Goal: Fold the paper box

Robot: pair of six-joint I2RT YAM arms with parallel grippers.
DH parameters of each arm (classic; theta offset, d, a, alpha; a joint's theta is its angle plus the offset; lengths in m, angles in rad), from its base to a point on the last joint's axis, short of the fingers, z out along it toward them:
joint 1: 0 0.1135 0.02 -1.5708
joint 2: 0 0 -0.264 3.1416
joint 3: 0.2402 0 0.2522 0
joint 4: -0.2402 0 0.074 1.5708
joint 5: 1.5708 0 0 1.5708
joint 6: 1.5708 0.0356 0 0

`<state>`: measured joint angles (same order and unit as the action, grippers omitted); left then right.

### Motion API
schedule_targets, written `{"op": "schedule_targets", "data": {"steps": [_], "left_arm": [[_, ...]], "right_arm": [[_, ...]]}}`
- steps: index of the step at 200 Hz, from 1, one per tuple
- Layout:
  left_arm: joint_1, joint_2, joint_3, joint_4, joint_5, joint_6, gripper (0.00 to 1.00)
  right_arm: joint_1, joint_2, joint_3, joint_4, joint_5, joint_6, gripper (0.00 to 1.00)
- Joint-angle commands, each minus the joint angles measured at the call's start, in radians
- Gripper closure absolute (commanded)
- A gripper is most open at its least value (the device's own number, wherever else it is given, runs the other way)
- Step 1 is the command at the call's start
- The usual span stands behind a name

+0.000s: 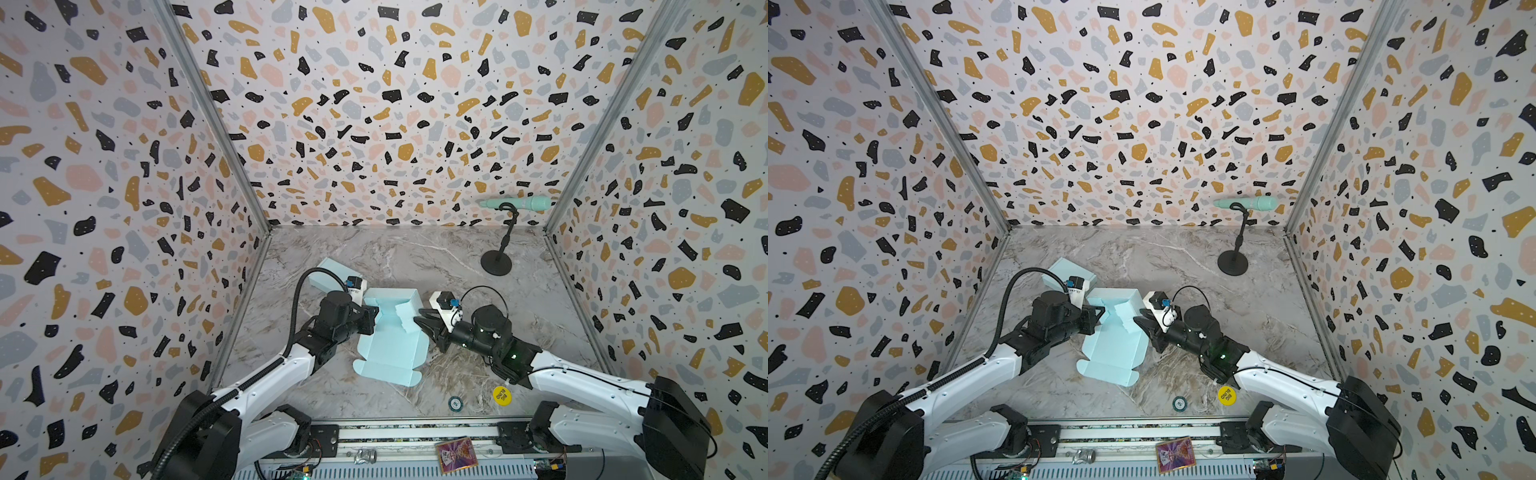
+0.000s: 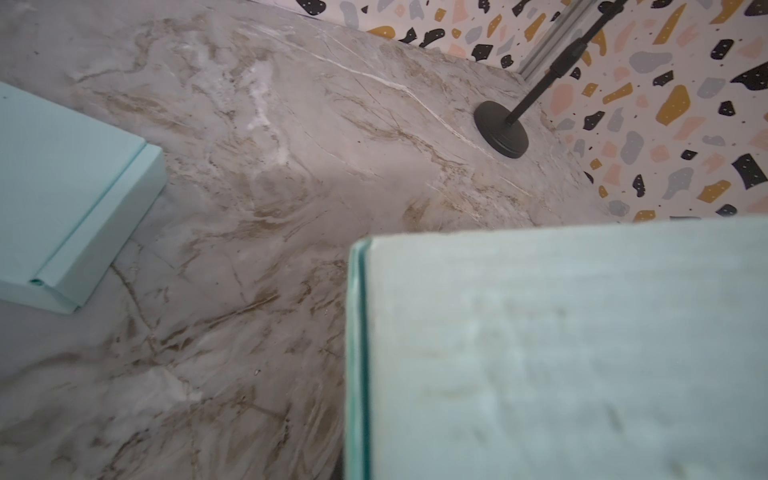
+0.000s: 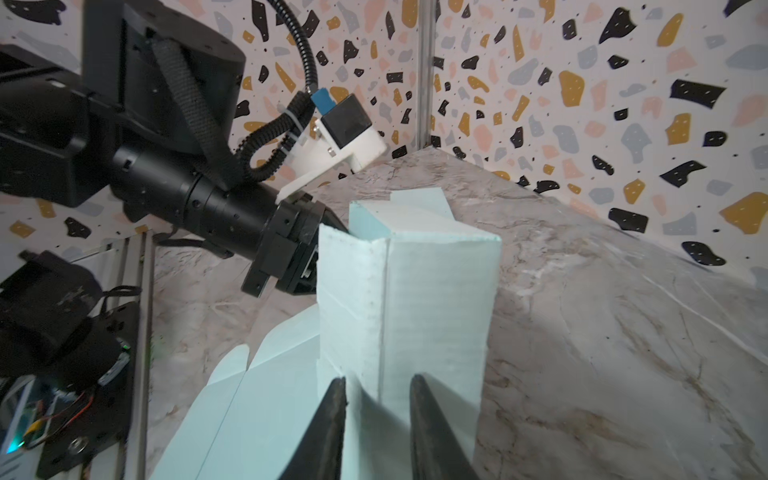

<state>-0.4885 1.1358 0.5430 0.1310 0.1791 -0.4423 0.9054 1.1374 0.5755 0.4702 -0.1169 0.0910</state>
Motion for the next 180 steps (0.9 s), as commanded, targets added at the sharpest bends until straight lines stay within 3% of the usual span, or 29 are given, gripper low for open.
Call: {"op": "schedule_targets", "data": {"steps": [1, 28, 89, 180], "left_arm": [[-0.040, -0.011, -0.010, 0.073, -0.005, -0.034, 1.00], [-0.062, -0.017, -0.021, 0.081, -0.039, -0.065, 1.00], [-0.126, -0.015, -0.037, 0.105, -0.117, -0.106, 1.00], [-0.192, 0.001, -0.049, 0.169, -0.174, -0.172, 1.00]], "right_arm": [[0.053, 0.052, 0.068, -0.081, 0.236, -0.010, 0.69], [0.088, 0.113, 0.122, -0.141, 0.401, 0.013, 0.68], [0.144, 0.248, 0.225, -0.259, 0.659, 0.028, 0.70], [0.224, 0.428, 0.330, -0.320, 1.034, -0.042, 0.82]]}}
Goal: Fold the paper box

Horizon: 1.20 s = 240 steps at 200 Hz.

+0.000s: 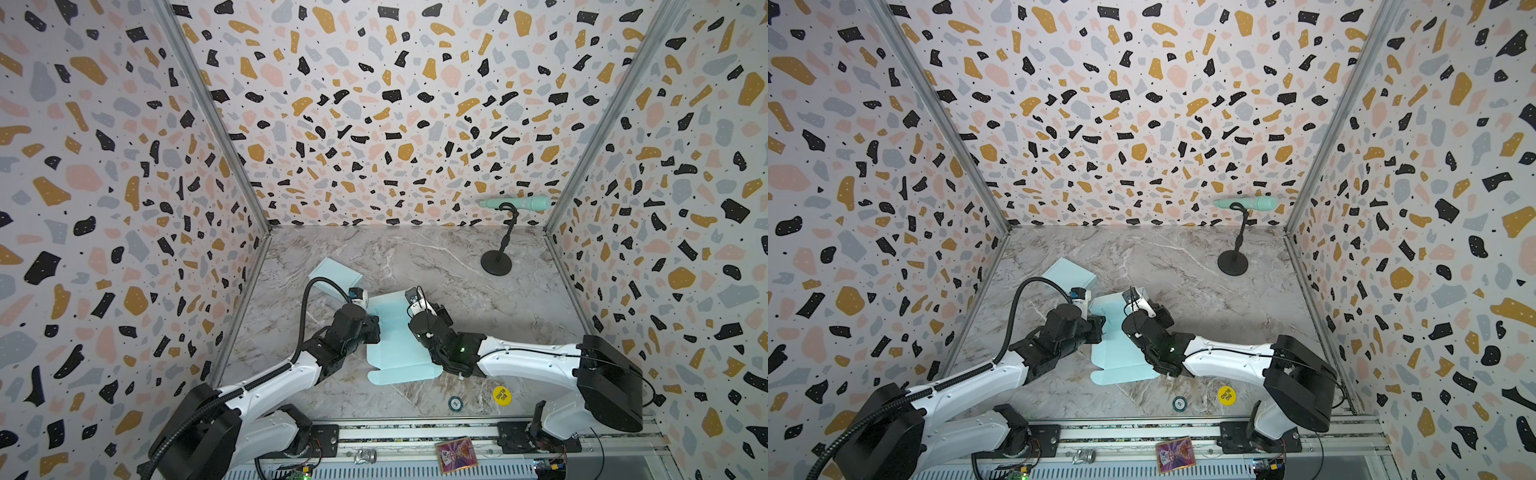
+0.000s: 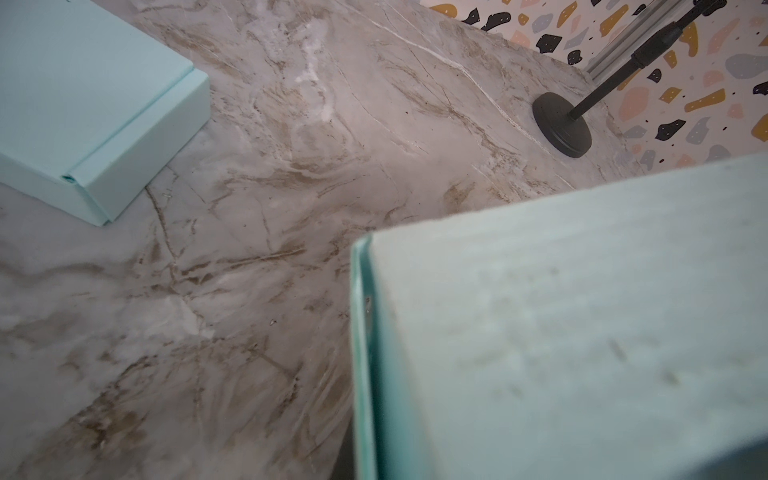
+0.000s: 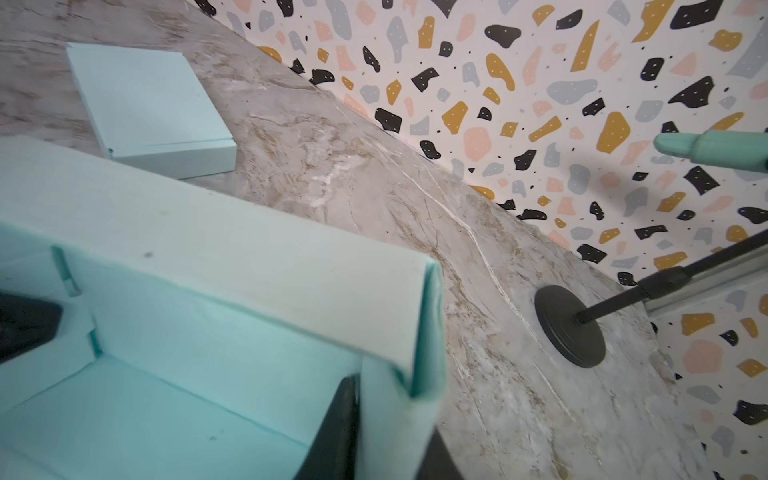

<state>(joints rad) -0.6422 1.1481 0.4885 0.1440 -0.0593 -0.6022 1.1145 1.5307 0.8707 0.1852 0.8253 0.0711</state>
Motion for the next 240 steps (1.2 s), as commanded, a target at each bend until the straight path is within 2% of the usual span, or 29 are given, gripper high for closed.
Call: {"op": "schedule_targets", "data": {"steps": [1, 60, 79, 103, 140, 169, 193, 240], "left_arm": [[-0.040, -0.011, 0.006, 0.156, 0.063, -0.013, 1.00], [-0.065, -0.024, -0.025, 0.198, 0.026, -0.051, 1.00], [-0.069, -0.025, -0.030, 0.206, 0.027, -0.059, 1.00], [-0.078, -0.029, -0.031, 0.208, 0.011, -0.067, 1.00], [-0.088, -0.028, -0.032, 0.223, -0.010, -0.091, 1.00], [-0.089, -0.031, -0.038, 0.223, -0.035, -0.091, 1.00], [-0.089, -0.016, -0.041, 0.235, -0.044, -0.091, 1.00], [-0.089, 0.033, -0.028, 0.241, -0.062, -0.072, 1.00]], "right_arm": [[0.015, 0.037, 0.035, -0.036, 0.094, -0.021, 0.82], [0.018, 0.082, 0.042, -0.025, 0.156, -0.048, 0.77], [0.018, 0.083, 0.028, -0.002, 0.155, -0.062, 0.90], [0.024, 0.092, 0.025, 0.004, 0.161, -0.077, 1.00], [0.050, 0.093, 0.009, 0.033, 0.188, -0.095, 1.00], [0.085, 0.039, -0.026, 0.083, 0.193, -0.108, 0.87], [0.102, -0.042, -0.049, 0.082, 0.140, -0.070, 0.77], [0.111, -0.207, -0.110, 0.052, 0.010, 0.026, 0.64]]}}
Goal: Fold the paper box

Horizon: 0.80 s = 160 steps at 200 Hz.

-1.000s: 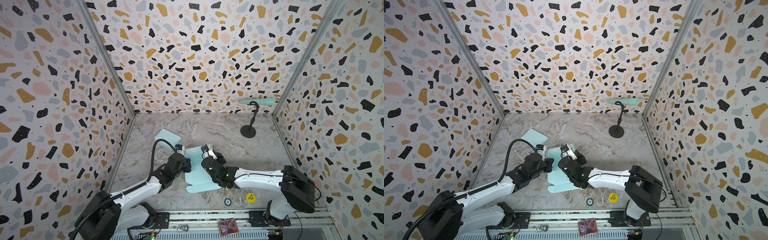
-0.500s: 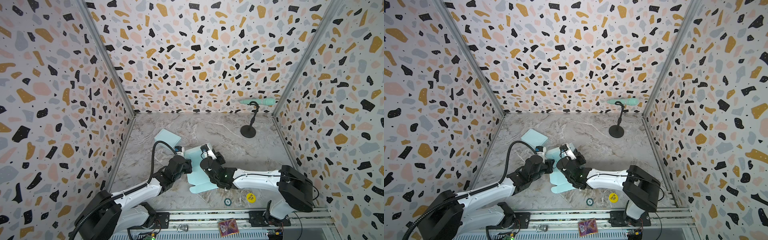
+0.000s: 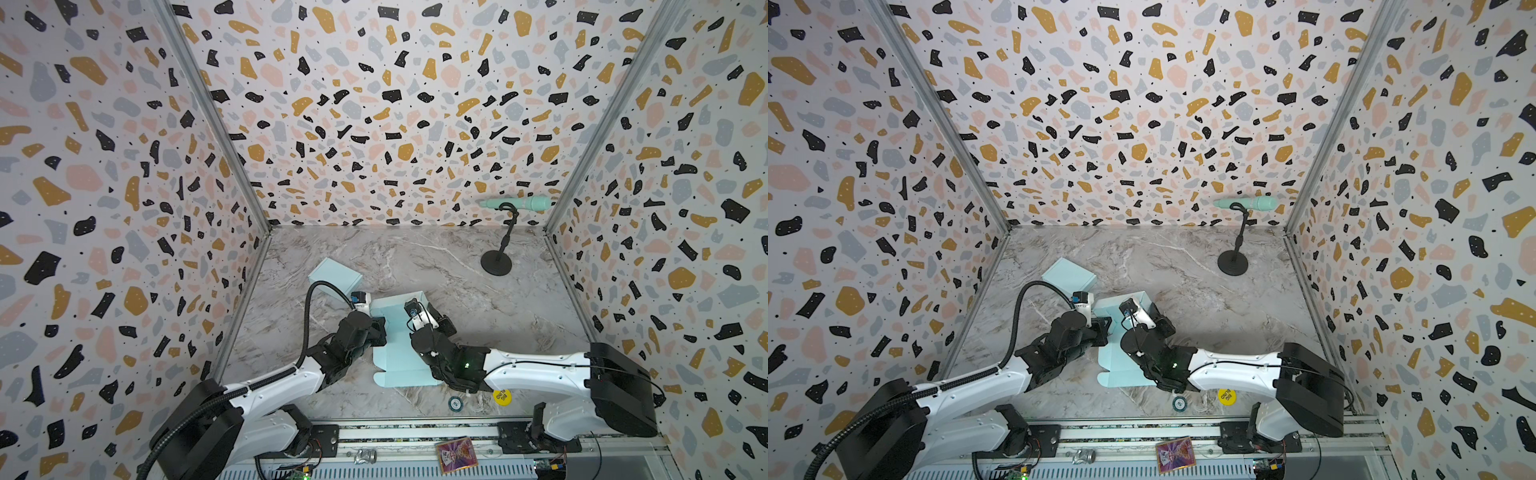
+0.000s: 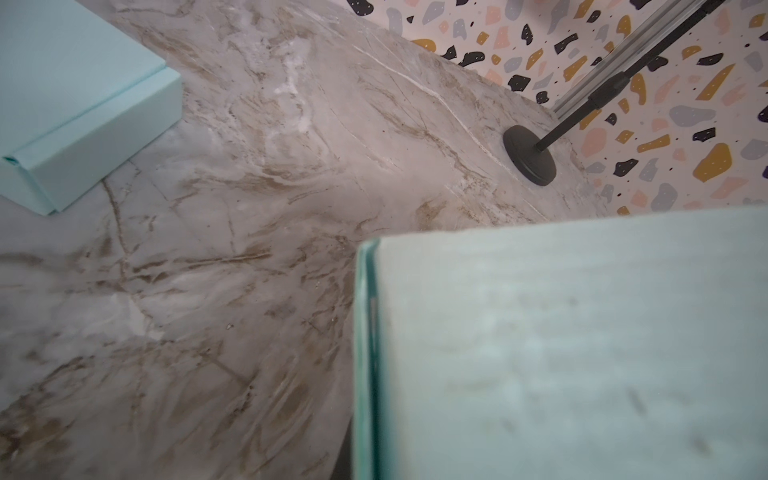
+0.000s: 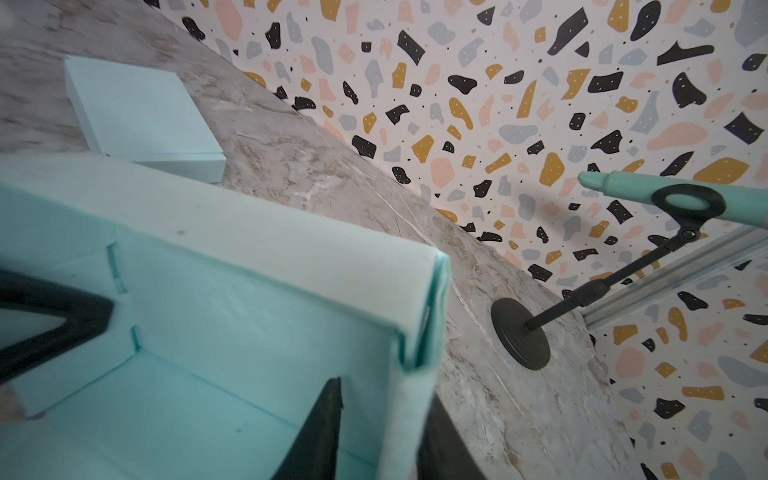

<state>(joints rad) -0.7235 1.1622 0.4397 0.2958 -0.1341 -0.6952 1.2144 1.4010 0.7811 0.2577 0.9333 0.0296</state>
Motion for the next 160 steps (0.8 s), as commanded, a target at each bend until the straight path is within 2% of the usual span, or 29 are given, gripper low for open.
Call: {"op": "schedule_targets", "data": {"steps": [1, 26, 56, 76, 84, 97, 117, 140, 160], "left_arm": [[-0.008, 0.021, 0.020, 0.089, 0.013, 0.022, 1.00], [-0.007, 0.033, 0.021, 0.103, 0.013, 0.022, 1.00], [-0.008, 0.040, 0.021, 0.102, 0.007, 0.032, 1.00], [-0.007, 0.050, 0.033, 0.081, 0.009, 0.068, 1.00], [-0.007, 0.058, 0.047, 0.063, 0.017, 0.101, 1.00], [-0.008, 0.081, 0.079, 0.008, 0.024, 0.160, 1.00], [-0.009, 0.139, 0.149, -0.113, 0.047, 0.253, 1.00], [-0.010, 0.196, 0.208, -0.207, 0.054, 0.325, 1.00], [-0.013, 0.236, 0.246, -0.257, 0.058, 0.352, 1.00]], "right_arm": [[0.011, -0.083, -0.022, -0.022, -0.100, 0.070, 0.64], [0.011, -0.163, -0.055, -0.029, -0.160, 0.113, 0.57], [0.013, -0.263, -0.077, -0.034, -0.255, 0.140, 0.40], [0.005, -0.395, -0.101, -0.022, -0.339, 0.122, 0.31], [-0.027, -0.442, -0.095, -0.051, -0.400, 0.123, 0.25], [-0.148, -0.483, -0.051, -0.149, -0.572, 0.146, 0.19], [-0.294, -0.478, -0.011, -0.218, -0.788, 0.095, 0.15], [-0.348, -0.379, 0.041, -0.265, -0.923, 0.014, 0.14], [-0.377, -0.284, 0.047, -0.240, -1.005, -0.001, 0.13]]}}
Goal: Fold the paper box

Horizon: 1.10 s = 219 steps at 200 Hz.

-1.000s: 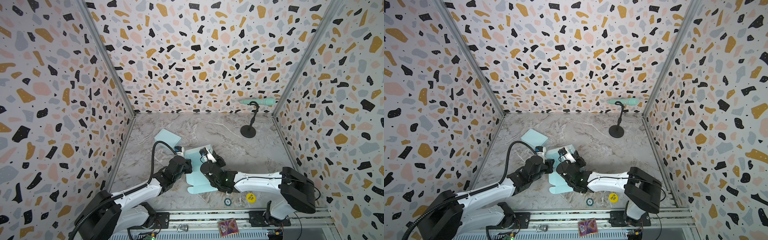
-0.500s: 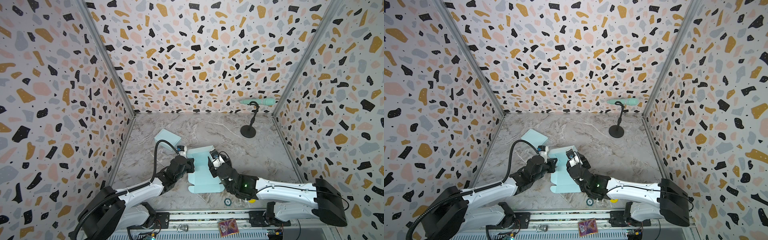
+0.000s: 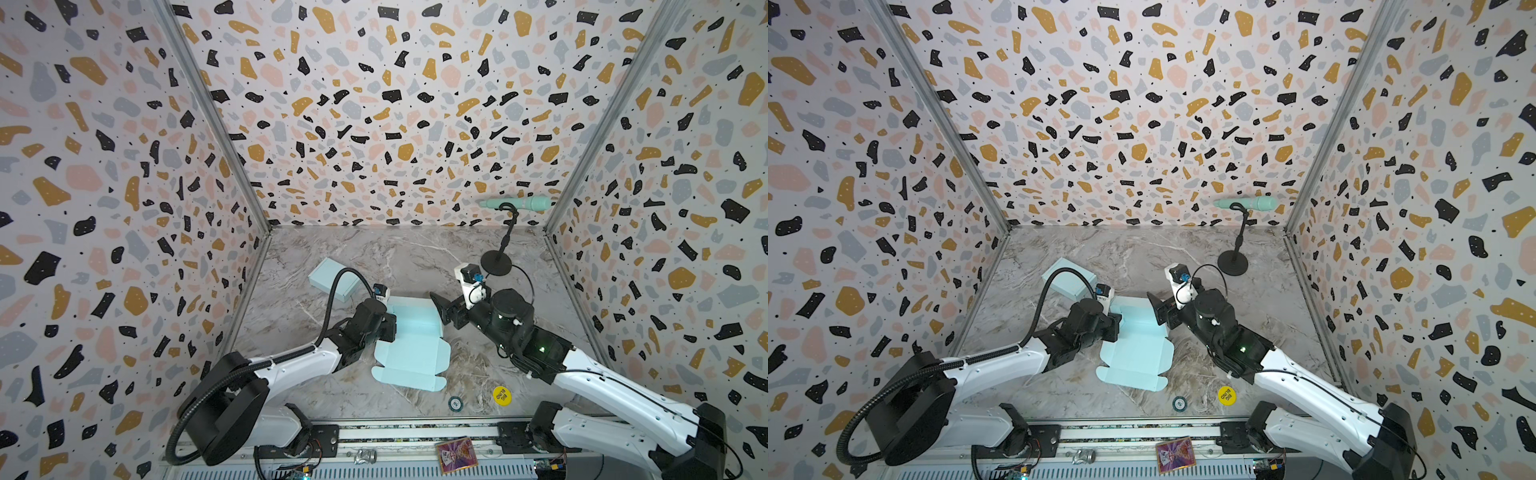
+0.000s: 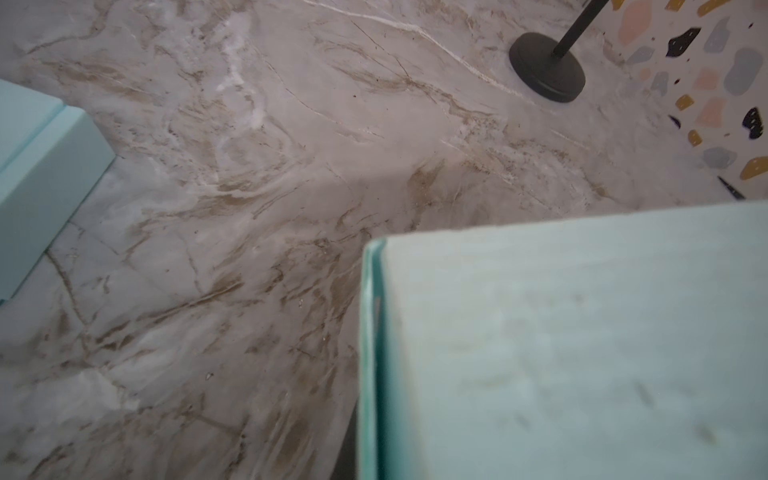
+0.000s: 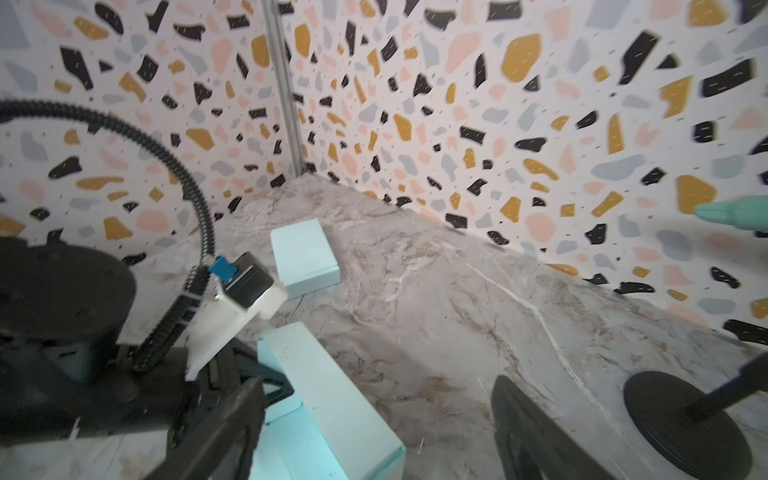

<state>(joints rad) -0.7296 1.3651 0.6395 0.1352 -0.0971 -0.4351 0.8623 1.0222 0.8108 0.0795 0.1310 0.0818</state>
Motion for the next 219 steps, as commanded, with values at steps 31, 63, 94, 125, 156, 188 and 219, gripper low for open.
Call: {"op": "schedule_targets", "data": {"steps": [31, 63, 94, 125, 156, 188, 219], "left_arm": [[-0.011, 0.077, 0.066, -0.124, 0.026, 0.096, 1.00], [-0.013, 0.137, 0.072, -0.117, 0.017, 0.085, 1.00], [-0.013, 0.183, 0.081, -0.102, 0.004, 0.067, 1.00], [-0.013, 0.209, 0.083, -0.094, -0.015, 0.055, 1.00], [-0.013, 0.203, 0.087, -0.108, -0.031, 0.050, 0.94], [-0.014, 0.175, 0.086, -0.131, -0.052, 0.056, 0.82], [-0.014, 0.137, 0.075, -0.141, -0.058, 0.053, 0.71]], "right_arm": [[-0.077, 0.225, 0.004, -0.013, -0.285, -0.059, 0.13], [-0.086, 0.355, -0.003, 0.011, -0.270, -0.085, 0.13], [-0.095, 0.426, -0.035, 0.059, -0.296, -0.094, 0.13], [-0.095, 0.494, -0.024, 0.069, -0.300, -0.104, 0.15], [-0.098, 0.511, -0.010, 0.063, -0.220, -0.094, 0.21], [-0.122, 0.525, -0.003, 0.056, -0.204, -0.065, 0.25], [-0.150, 0.548, 0.005, 0.049, -0.211, -0.038, 0.26]]}}
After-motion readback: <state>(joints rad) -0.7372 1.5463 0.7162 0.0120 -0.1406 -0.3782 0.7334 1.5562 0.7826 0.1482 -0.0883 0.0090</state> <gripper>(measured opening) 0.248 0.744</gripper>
